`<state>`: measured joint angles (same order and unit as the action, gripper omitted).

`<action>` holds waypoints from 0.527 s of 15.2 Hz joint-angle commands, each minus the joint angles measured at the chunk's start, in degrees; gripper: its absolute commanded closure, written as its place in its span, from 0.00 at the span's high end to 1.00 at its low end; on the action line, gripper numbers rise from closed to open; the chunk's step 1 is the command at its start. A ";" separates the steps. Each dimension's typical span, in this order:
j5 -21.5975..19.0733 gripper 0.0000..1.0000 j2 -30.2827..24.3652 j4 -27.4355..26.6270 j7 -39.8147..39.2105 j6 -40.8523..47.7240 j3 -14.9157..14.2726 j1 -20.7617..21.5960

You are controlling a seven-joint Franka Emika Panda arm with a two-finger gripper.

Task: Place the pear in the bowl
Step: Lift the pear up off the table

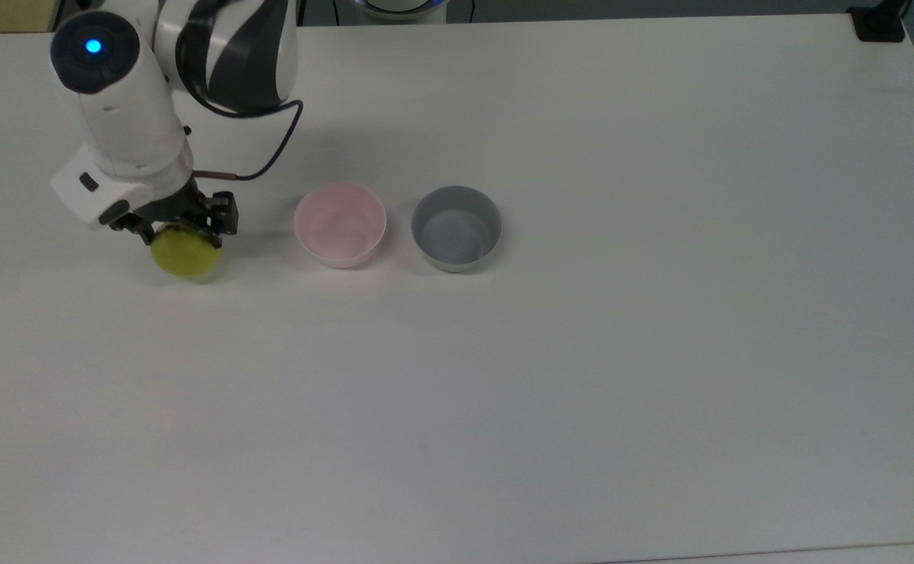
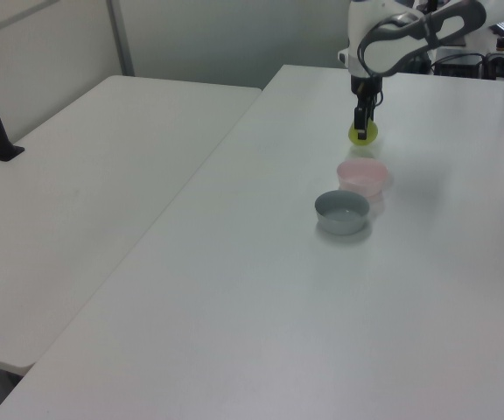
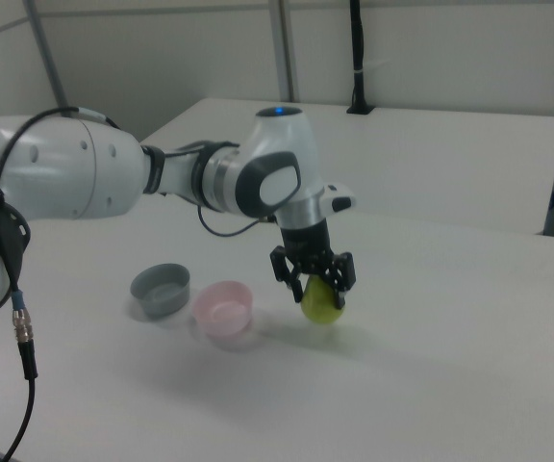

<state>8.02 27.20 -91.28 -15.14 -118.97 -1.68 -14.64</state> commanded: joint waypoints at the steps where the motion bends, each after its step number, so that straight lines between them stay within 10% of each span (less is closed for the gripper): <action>1: 0.07 0.43 -2.76 5.49 -0.60 9.61 -0.16 0.40; 8: -0.02 0.43 -8.29 7.35 -0.07 17.27 0.10 1.72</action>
<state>8.01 21.63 -82.71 -15.14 -104.59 -1.48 -14.39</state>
